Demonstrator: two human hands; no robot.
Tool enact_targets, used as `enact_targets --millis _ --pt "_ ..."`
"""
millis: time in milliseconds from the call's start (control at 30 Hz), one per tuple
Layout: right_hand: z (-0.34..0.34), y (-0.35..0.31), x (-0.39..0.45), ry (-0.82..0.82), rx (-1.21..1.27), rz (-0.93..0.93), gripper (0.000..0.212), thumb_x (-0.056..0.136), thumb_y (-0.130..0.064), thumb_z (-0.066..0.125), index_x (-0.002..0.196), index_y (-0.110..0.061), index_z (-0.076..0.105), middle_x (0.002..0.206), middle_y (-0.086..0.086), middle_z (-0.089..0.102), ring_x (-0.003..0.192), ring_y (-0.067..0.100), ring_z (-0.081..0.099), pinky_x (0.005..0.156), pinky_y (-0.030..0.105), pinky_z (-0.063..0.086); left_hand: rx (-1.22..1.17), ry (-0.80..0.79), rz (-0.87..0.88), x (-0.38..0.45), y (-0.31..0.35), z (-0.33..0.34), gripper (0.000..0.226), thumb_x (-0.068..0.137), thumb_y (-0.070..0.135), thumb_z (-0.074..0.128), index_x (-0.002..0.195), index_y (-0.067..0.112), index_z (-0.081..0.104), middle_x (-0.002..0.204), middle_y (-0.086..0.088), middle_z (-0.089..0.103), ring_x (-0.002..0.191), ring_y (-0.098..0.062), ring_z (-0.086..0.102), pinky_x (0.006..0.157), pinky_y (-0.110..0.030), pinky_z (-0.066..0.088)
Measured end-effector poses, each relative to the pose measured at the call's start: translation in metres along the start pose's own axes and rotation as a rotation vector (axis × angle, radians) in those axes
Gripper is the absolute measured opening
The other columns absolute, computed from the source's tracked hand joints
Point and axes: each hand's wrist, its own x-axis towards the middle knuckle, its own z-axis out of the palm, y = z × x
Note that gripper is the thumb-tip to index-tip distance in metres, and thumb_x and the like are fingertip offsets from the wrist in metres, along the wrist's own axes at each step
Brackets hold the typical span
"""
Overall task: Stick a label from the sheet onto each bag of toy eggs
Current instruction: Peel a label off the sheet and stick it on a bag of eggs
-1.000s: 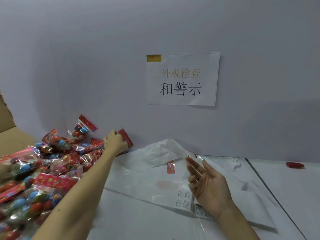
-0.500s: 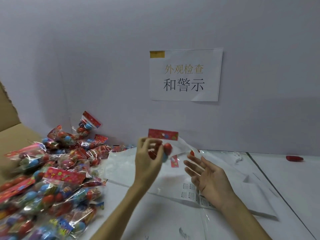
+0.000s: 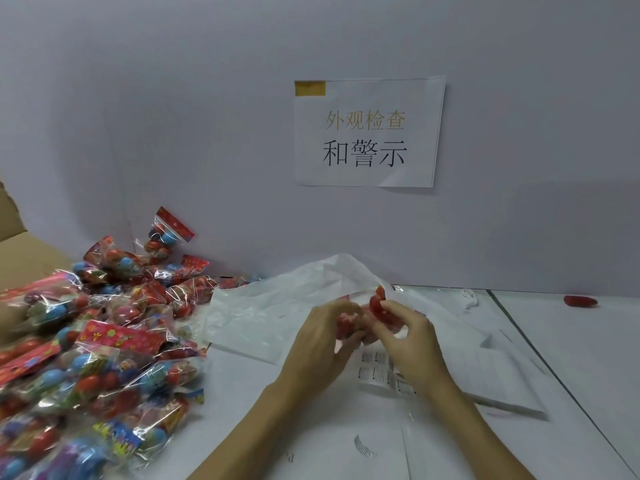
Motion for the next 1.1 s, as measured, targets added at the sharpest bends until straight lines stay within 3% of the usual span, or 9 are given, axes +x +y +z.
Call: enact_targets --millis 100,200,400,533,700,800,900,1000,1100 --pt "-0.003 0.003 0.004 0.051 0.118 0.047 0.005 0.096 -0.029 0.075 0.093 -0.025 0.076 0.084 0.002 0.079 0.076 0.021 0.078 0.074 0.026 0.060 -0.299 0.070 -0.252 0.007 0.005 -0.003 0.061 0.084 0.034 0.087 0.130 0.030 0.047 0.126 0.021 0.060 0.116 -0.011 0.065 0.097 -0.019 0.052" --pt "-0.006 0.002 0.006 0.089 0.176 0.125 0.006 0.091 -0.030 0.080 0.093 -0.025 0.079 0.088 -0.001 0.080 0.086 0.014 0.078 0.074 0.018 0.058 -0.558 0.041 -0.465 0.013 0.003 -0.010 0.026 0.093 0.027 0.078 0.117 0.020 0.070 0.106 0.007 0.076 0.097 -0.012 0.074 0.086 -0.028 0.061" --pt "-0.003 -0.005 0.005 0.136 0.332 0.318 0.028 0.090 -0.048 0.075 0.095 -0.021 0.083 0.092 0.005 0.081 0.087 0.022 0.079 0.077 0.035 0.062 -0.669 0.070 -0.652 0.014 0.006 -0.016 0.012 0.096 0.023 0.074 0.094 0.013 0.080 0.090 -0.003 0.079 0.088 -0.017 0.076 0.078 -0.024 0.059" --pt "-0.007 -0.008 0.007 0.207 0.501 0.446 0.034 0.081 -0.045 0.078 0.096 -0.015 0.085 0.097 0.010 0.081 0.084 0.020 0.078 0.070 0.030 0.059 -0.732 0.088 -0.696 0.020 0.005 -0.019 0.018 0.097 0.024 0.071 0.091 0.010 0.080 0.089 -0.006 0.079 0.090 -0.021 0.076 0.077 -0.026 0.061" --pt "-0.006 -0.006 0.007 0.238 0.326 0.310 0.035 0.089 -0.055 0.066 0.087 -0.025 0.084 0.085 0.001 0.081 0.078 0.011 0.076 0.062 0.016 0.055 -0.722 0.167 -0.706 0.018 0.005 -0.018 0.013 0.097 0.022 0.072 0.088 0.021 0.082 0.091 -0.005 0.079 0.091 -0.017 0.075 0.081 -0.025 0.060" --pt "-0.008 -0.006 0.009 0.203 0.385 0.387 0.057 0.092 -0.065 0.047 0.100 -0.019 0.080 0.092 0.005 0.081 0.082 0.021 0.079 0.062 0.024 0.060 -0.790 0.248 -0.683 0.017 0.001 -0.021 0.009 0.091 0.023 0.076 0.093 0.017 0.083 0.099 -0.008 0.078 0.100 -0.023 0.073 0.092 -0.030 0.059" --pt "-0.008 -0.003 0.010 0.063 0.477 0.625 0.076 0.094 -0.075 0.036 0.110 -0.012 0.074 0.094 0.017 0.080 0.080 0.038 0.078 0.059 0.034 0.062 -0.810 0.267 -0.647 0.017 0.004 -0.021 0.016 0.082 0.031 0.080 0.092 0.020 0.085 0.111 0.004 0.075 0.111 -0.013 0.069 0.089 -0.017 0.054" --pt "-0.010 -0.003 0.008 -0.032 0.808 0.753 0.054 0.101 -0.053 0.057 0.122 -0.005 0.070 0.111 0.031 0.074 0.092 0.046 0.076 0.066 0.038 0.066 -0.780 0.182 -0.609 0.017 0.005 -0.020 0.026 0.081 0.043 0.083 0.092 0.019 0.085 0.119 0.010 0.069 0.118 -0.013 0.065 0.093 -0.027 0.055" --pt "-0.017 -0.002 0.009 -0.102 0.952 0.656 0.042 0.088 -0.017 0.076 0.125 0.002 0.069 0.121 0.028 0.071 0.098 0.036 0.076 0.080 0.040 0.065 -0.885 0.097 -0.592 0.019 0.007 -0.023 0.037 0.086 0.051 0.077 0.103 0.019 0.083 0.131 0.006 0.067 0.124 -0.018 0.065 0.099 -0.041 0.057"
